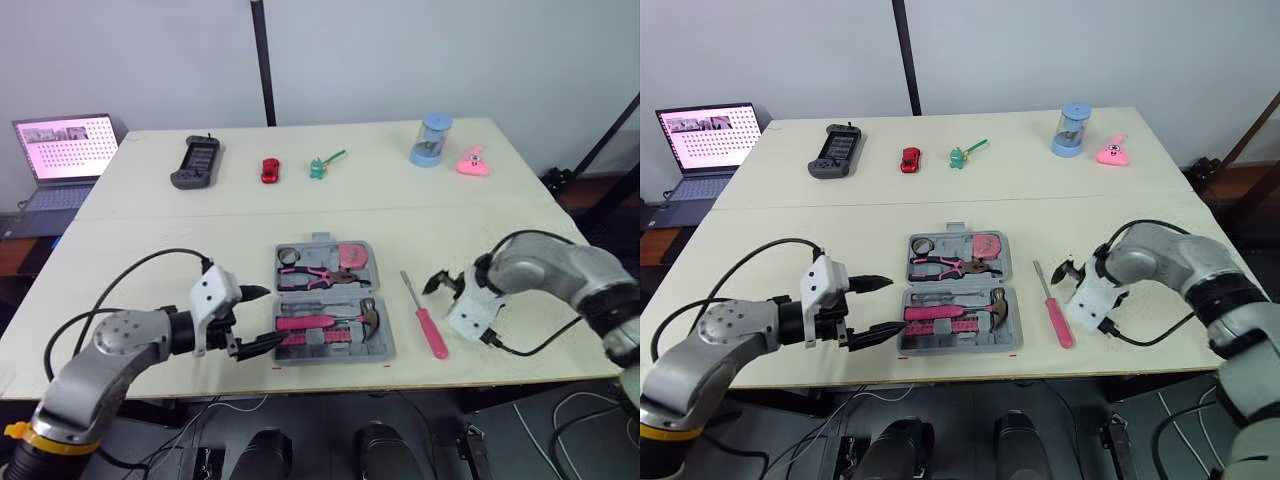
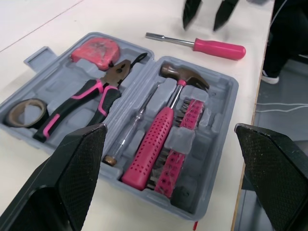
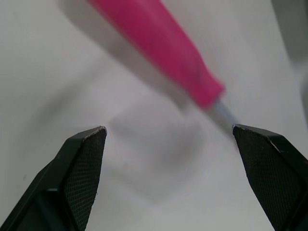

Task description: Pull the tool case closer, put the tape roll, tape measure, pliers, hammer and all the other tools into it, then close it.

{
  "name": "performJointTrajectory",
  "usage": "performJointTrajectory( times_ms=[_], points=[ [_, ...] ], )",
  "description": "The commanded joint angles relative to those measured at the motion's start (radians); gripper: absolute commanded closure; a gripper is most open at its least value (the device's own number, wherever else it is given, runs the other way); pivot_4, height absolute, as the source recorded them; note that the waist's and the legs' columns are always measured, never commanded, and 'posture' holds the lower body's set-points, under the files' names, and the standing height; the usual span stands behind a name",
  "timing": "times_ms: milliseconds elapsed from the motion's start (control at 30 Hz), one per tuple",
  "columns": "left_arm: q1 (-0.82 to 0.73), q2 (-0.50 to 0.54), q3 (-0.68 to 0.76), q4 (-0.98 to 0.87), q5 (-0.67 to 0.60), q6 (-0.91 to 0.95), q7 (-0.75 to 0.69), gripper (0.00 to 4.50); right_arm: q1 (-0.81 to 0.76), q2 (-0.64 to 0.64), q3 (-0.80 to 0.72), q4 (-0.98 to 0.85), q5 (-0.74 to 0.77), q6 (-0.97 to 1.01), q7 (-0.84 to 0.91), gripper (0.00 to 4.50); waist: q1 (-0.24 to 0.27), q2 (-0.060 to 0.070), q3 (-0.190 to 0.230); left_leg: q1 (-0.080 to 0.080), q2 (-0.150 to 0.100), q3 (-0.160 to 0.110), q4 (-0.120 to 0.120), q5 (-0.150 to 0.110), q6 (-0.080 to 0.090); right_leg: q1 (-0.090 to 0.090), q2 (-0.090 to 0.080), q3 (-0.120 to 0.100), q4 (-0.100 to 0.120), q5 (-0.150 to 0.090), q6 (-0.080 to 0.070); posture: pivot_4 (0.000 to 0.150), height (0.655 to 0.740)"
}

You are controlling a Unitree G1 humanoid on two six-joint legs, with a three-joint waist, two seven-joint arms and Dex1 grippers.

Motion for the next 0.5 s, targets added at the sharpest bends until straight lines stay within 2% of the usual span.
performJointTrajectory(
  times_ms=[33,300,333,367,500],
  points=[
    [0.017,0.014,0.039,-0.050,-0.003,0.005,0.023,0.00,-0.051,0.038,0.016,0.030,-0.052,-0.100,-0.022,0.05,0.000,0.000,0.000,0.000,0.000,0.000,0.000,0.000,0.000,0.000,0.000,0.000,0.000,0.000,0.000,0.150,0.6741],
    [0.039,0.028,0.052,-0.083,0.000,0.024,0.056,0.00,-0.057,0.094,0.037,0.062,-0.098,-0.096,0.025,0.05,-0.001,-0.002,-0.001,0.000,0.000,-0.003,0.000,0.000,0.000,0.000,0.002,0.000,0.001,0.000,0.000,0.150,0.6741],
    [0.041,0.030,0.054,-0.085,0.000,0.025,0.057,0.00,-0.054,0.098,0.042,0.063,-0.108,-0.100,0.028,0.60,-0.001,-0.002,-0.001,0.000,0.000,-0.003,0.000,0.000,0.000,0.000,0.002,0.000,0.001,0.000,0.000,0.150,0.6741],
    [0.044,0.031,0.056,-0.087,-0.001,0.026,0.059,0.00,-0.051,0.100,0.044,0.064,-0.113,-0.098,0.036,0.85,-0.001,-0.003,-0.001,0.000,0.000,-0.003,0.000,0.000,0.000,0.000,0.002,0.000,0.001,0.000,0.000,0.150,0.6741],
    [0.048,0.038,0.058,-0.081,-0.001,0.022,0.059,0.00,-0.042,0.104,0.035,0.063,-0.101,-0.081,0.063,2.87,-0.003,-0.005,-0.002,0.001,0.000,-0.003,0.000,0.000,0.000,0.001,0.002,0.000,0.001,0.000,-0.001,0.150,0.6741]
  ],
)
